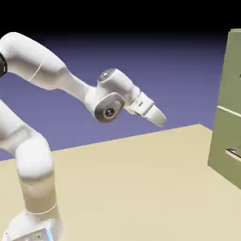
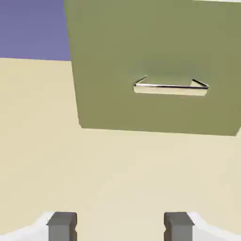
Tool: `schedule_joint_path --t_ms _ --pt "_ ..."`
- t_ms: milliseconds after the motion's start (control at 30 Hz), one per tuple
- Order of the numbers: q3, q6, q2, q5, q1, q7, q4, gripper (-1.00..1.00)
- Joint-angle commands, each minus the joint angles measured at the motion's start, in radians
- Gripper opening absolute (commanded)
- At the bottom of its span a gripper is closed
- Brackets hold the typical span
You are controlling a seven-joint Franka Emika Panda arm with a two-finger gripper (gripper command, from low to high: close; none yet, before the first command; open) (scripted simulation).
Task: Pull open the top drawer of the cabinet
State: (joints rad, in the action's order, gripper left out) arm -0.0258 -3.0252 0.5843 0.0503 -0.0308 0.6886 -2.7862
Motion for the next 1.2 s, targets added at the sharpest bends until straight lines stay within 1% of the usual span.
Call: schedule_joint_path --t_ms 0,1167 --pt "-0.021 0.01 0.012 0.042 -0.036 -0.044 0.02 0.0" --pt "-0.771 0.352 0.428 1.503 -1.277 -1.566 0.711 0.0"
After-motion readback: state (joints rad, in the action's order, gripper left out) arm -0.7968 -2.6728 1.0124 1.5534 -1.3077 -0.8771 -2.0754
